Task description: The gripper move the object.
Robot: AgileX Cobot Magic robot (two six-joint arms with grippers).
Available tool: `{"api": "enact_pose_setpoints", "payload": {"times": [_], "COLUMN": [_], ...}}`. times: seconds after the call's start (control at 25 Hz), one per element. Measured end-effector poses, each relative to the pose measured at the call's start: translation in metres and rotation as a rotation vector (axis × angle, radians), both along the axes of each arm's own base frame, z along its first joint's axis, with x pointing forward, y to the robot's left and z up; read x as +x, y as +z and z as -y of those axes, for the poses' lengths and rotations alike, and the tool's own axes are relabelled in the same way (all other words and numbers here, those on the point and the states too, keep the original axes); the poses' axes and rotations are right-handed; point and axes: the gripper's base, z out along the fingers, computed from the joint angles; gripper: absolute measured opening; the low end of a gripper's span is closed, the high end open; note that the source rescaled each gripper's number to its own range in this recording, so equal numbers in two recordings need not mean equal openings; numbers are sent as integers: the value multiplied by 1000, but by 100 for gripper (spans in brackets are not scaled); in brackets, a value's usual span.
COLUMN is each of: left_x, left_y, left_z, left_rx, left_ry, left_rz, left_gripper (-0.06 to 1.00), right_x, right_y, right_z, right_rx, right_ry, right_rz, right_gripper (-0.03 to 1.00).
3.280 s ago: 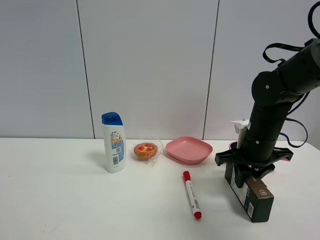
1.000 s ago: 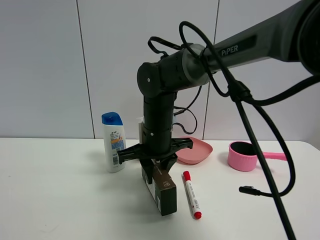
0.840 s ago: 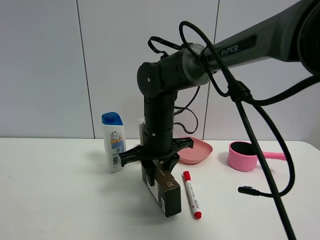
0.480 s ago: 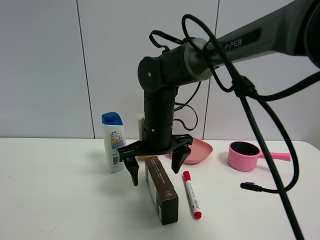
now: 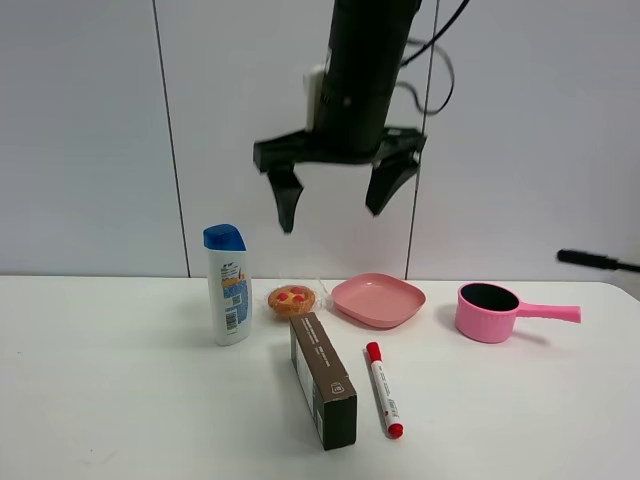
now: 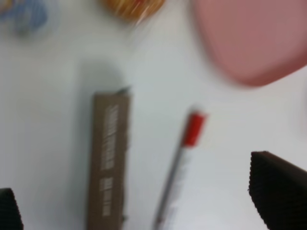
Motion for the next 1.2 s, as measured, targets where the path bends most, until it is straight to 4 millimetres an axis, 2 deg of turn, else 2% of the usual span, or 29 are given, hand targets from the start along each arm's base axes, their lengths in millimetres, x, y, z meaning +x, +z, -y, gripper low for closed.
{"api": "enact_pose_setpoints", "payload": {"times": [0.16,0.32,0.56,0.8,0.92,1.0,1.08,1.2], "left_x": [0,0,0,0,0,0,0,0], "left_y": [0,0,0,0,0,0,0,0], "left_z": [0,0,0,0,0,0,0,0], "left_rx": [0,0,0,0,0,0,0,0], "left_ry": [0,0,0,0,0,0,0,0], "left_rz": [0,0,0,0,0,0,0,0], "left_gripper": [100,100,100,100,100,100,100,100], "right_x": [-9,-11,-7,-14,-35,-55,-80,-134], "right_y": [58,94,123,139,141,135,123,105], "right_z": [36,84,154,198,222,242,260,280], "right_rx": [15,-15,1,35,49,61,58,64], "right_ry": [-42,-125,-238,-265,-292,-341,-392,-455], "right_rz": [154,221,264,272,261,250,259,320], "right_gripper": [93,93,93,93,93,93,93,93]}}
